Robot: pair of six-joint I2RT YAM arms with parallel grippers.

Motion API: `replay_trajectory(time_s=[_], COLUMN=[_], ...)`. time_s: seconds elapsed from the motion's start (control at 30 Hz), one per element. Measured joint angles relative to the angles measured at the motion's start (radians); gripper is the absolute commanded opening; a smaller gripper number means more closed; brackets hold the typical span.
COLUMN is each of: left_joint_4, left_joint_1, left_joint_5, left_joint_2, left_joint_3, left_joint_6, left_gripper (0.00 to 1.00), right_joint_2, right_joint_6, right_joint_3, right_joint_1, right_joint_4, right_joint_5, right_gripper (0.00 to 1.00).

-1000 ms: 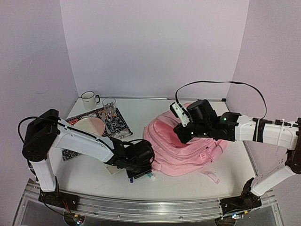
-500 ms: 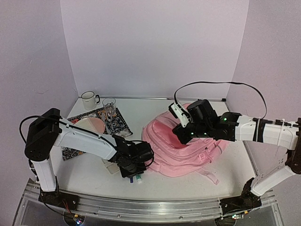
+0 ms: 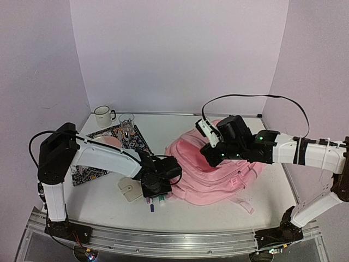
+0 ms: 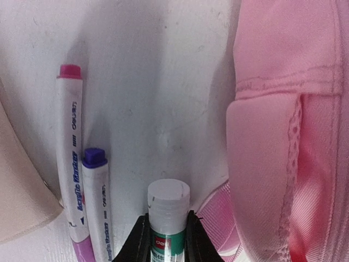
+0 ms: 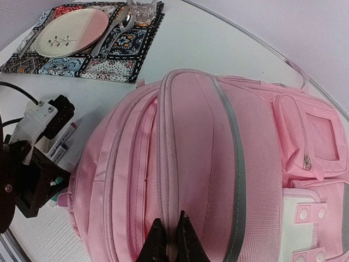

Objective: Pack the student bag
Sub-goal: Place the glue stick in the upper front pocket of the bag.

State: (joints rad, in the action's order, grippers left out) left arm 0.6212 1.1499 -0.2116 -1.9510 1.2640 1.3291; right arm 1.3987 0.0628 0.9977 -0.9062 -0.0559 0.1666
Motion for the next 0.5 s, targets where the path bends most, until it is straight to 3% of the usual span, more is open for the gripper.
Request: replay_trajectory(time_s=[0.23,0.5], left_joint_4=[-0.009,-0.263], left_joint_1=[-0.064,-0.158], left_joint_5=[-0.02,0.08], left_joint_2=[0.075,0.237], left_joint_3=[0.041,0.038], left_joint_6=[-0.113,-0.215], left_gripper=[0.04,0.05], right_joint_2=[0.0,0.0], right_joint_6=[0.002,0.025], right_joint_3=[0.0,0.0], right_joint_1=[-0.003,-0.005], right_joint_4=[-0.003,-0.005], right_joint_5=[0.012,0.034], right_gripper=[0.0,0.0])
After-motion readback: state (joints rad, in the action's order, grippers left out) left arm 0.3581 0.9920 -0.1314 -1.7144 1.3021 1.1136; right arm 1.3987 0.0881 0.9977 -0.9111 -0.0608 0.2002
